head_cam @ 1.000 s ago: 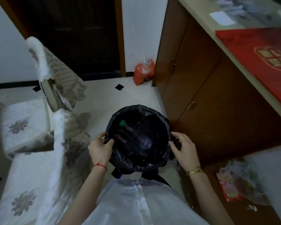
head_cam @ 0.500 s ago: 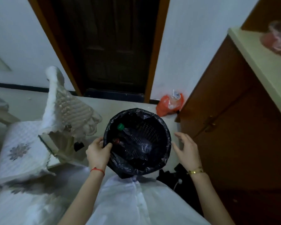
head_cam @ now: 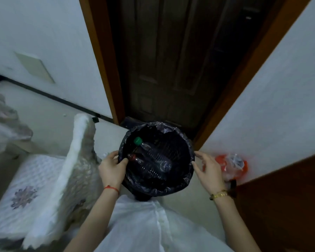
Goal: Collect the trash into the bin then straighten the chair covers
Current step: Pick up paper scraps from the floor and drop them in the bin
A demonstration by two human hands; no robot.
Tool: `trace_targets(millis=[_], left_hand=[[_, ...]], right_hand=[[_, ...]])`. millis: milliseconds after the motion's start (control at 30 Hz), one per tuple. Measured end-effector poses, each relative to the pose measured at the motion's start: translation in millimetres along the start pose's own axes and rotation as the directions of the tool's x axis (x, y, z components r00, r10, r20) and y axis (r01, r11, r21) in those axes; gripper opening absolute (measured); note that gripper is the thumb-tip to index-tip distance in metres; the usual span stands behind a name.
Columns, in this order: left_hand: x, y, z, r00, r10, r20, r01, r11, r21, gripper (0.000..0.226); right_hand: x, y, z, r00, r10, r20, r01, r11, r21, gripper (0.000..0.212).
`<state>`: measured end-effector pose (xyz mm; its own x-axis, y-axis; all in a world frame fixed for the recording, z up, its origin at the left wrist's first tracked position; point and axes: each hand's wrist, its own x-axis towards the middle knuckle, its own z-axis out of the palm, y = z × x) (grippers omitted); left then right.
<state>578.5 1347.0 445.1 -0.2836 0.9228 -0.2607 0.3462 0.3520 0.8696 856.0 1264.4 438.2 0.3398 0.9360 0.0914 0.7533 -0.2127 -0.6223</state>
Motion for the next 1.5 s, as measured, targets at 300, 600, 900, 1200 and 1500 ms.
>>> trace_targets(millis=[300, 600, 900, 1200, 1500], left_hand=[[150.0, 83.0, 44.3, 0.989, -0.046, -0.142, 0.043, 0.999, -0.030, 0.026], [268.5, 110.5, 86.6, 0.902, -0.218, -0.373, 0.190, 0.975, -0.111, 0.028], [341.0, 134.3, 94.0, 0.655, -0.387, -0.649, 0.262, 0.922, -0.285, 0.033], [385.3, 109.0, 58.5, 0.399, -0.567, -0.721, 0.325, 0.823, -0.467, 0.031], [464.7, 82.9, -47.1, 0.233, -0.633, -0.738, 0.377, 0.758, -0.531, 0.033]], right_hand=[[214.5, -37.8, 42.1, 0.982, -0.162, 0.096, 0.157, 0.986, 0.059, 0.032], [418.4, -64.9, 99.6, 0.885, -0.359, 0.296, 0.344, 0.933, 0.104, 0.033], [583.5, -146.3, 170.3, 0.616, -0.623, 0.482, 0.590, 0.770, 0.241, 0.032], [622.6, -237.0, 284.9, 0.361, -0.731, 0.579, 0.646, 0.644, 0.410, 0.032], [647.7, -360.1, 400.1, 0.273, -0.762, 0.588, 0.657, 0.594, 0.465, 0.032]])
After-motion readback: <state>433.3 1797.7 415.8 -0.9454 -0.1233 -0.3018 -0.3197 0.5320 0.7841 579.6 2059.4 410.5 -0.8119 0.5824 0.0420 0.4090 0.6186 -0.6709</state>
